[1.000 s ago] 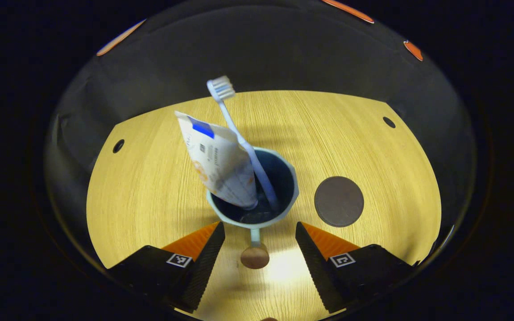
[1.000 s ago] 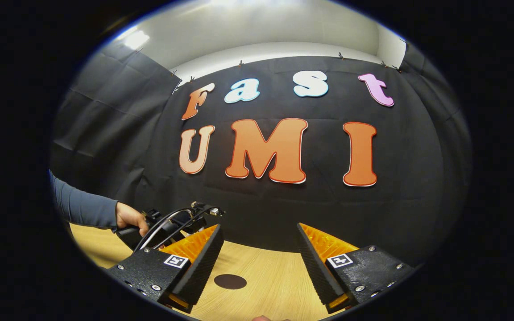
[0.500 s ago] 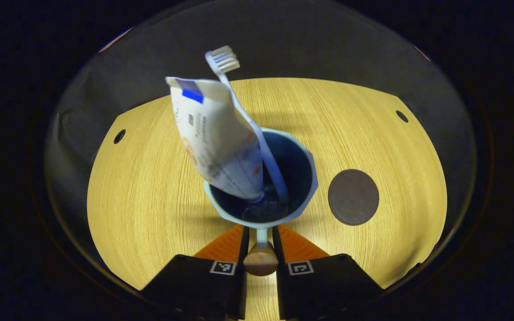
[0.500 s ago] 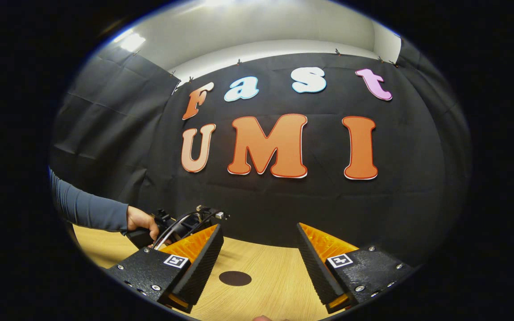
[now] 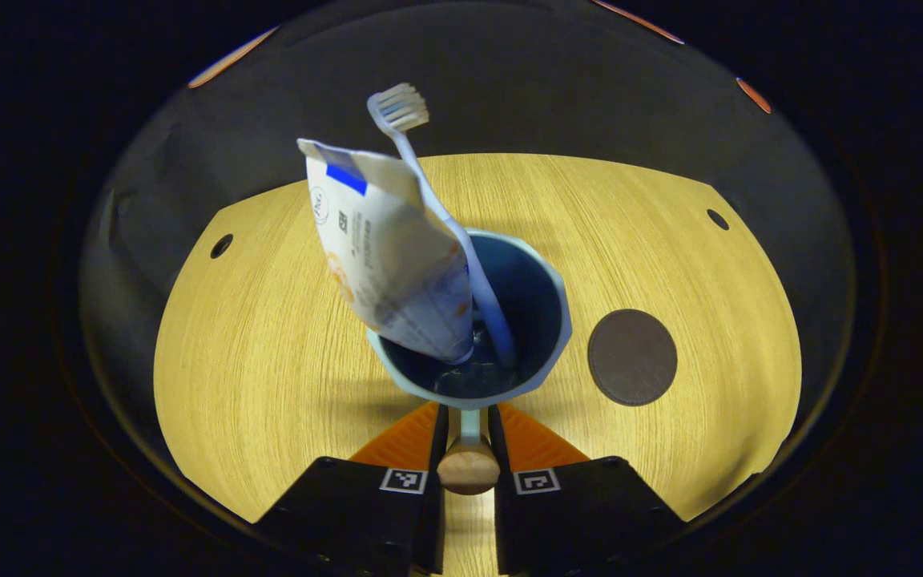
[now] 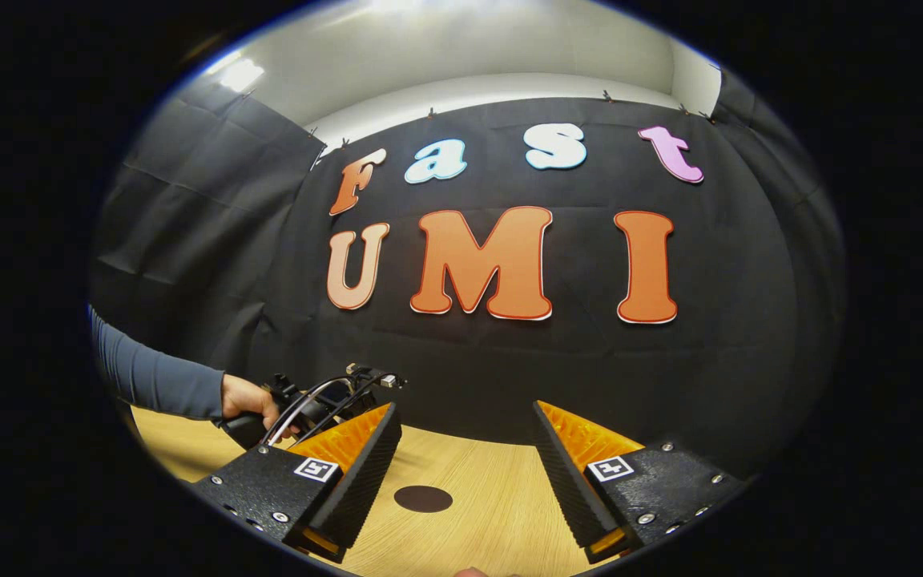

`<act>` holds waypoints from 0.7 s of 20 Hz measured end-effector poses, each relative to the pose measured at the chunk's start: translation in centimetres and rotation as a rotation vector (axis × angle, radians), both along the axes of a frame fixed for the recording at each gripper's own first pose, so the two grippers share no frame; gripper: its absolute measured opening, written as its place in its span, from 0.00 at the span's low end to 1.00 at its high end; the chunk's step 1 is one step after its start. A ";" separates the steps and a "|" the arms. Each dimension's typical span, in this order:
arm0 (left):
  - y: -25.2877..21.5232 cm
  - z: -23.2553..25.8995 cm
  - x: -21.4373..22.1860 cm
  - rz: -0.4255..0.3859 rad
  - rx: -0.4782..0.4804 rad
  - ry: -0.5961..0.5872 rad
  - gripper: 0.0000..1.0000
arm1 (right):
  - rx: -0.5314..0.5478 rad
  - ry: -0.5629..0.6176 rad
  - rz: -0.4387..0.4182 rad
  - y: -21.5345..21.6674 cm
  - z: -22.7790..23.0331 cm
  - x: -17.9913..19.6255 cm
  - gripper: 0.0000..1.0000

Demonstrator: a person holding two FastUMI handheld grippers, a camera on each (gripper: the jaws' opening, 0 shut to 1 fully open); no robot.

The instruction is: Put the toothbrush and toothpaste on the desktop into the cup, then pick up the cup and place it on the coaster on the desktop.

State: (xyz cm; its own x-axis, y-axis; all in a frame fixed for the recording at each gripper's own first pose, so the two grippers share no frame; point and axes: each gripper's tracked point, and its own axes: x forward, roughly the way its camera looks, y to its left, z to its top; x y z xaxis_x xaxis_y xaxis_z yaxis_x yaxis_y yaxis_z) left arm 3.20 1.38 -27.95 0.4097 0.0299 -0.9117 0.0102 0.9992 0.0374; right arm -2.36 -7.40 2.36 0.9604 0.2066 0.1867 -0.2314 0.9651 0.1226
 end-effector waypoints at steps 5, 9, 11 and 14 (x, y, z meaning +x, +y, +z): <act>-0.4 0.0 0.8 -0.075 -0.014 -0.044 0.25 | -0.019 0.019 -0.050 -1.5 -0.9 -0.2 0.97; -0.2 -0.7 1.1 -0.139 -0.028 -0.049 0.24 | -0.025 0.045 -0.078 -2.8 -1.5 -0.7 0.97; -0.5 -1.2 1.1 -0.167 -0.034 -0.041 0.24 | -0.027 0.050 -0.091 -3.5 -1.8 -1.0 0.97; -0.3 -0.9 0.8 -0.197 -0.035 -0.024 0.25 | -0.019 0.059 -0.108 -4.5 -2.3 -1.1 0.97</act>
